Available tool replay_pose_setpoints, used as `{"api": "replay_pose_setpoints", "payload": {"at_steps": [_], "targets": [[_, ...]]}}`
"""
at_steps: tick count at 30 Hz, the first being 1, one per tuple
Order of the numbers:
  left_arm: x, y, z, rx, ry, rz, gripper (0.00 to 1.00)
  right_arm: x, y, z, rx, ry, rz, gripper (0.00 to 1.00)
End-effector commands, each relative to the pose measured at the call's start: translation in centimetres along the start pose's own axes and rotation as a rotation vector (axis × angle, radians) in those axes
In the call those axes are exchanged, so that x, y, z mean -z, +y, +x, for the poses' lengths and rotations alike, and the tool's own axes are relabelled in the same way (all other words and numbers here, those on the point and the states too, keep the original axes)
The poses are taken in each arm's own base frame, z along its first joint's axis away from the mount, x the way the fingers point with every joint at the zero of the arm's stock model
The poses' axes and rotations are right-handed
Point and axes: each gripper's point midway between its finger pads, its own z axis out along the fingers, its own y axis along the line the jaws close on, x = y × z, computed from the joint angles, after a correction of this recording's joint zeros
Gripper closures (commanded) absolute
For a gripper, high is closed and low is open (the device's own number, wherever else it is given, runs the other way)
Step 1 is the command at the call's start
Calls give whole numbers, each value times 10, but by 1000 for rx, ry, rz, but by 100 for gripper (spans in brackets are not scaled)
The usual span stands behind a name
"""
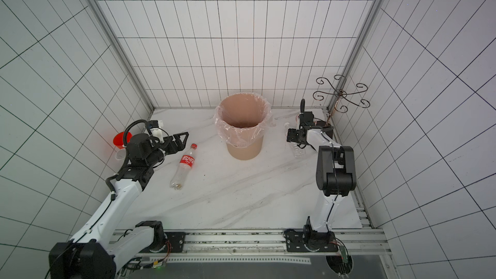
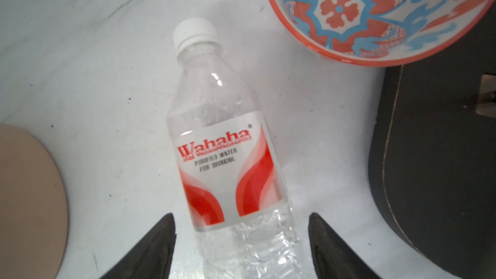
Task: Throw the plastic bottles in the bin
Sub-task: Pick up the plastic bottle from the top-right of the table.
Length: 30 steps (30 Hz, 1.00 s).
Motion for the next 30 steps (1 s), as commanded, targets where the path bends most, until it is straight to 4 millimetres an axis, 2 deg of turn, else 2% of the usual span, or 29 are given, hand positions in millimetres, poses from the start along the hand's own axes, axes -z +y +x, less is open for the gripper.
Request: {"api": "replay_pose_setpoints", "payload": {"at_steps": [1,8,13,15,16,19,22,28,30], "targets": [[1,-5,1,-16,-5,24,3,-14,3,19,3,46,-3,23],[1,-6,1,-16,-1,32,3,-25,-1,24,-4,51,11,26],[0,-6,1,-16,0,31,3,-23,-1,26,-8,47,15,40],[-1,-6,1,-12,3,34,3,-13,0,19,-8,25,8,50],[-1,-6,1,-14,4,35,3,-5,3,15,-6,9,0,52],[-2,-6,1,-13,3,37,4,36,16,-6,10,-86,-17,50],[-2,-7,0,-14,0,42,4,89,28,-32,31,-215,-26,47],[-1,-9,-2,-16,-6,50,4,209,49,-58,58,-470,-52,44],[-1,-11,-3,-15,-8,56,4,257,58,-69,72,-589,-97,43]]}}
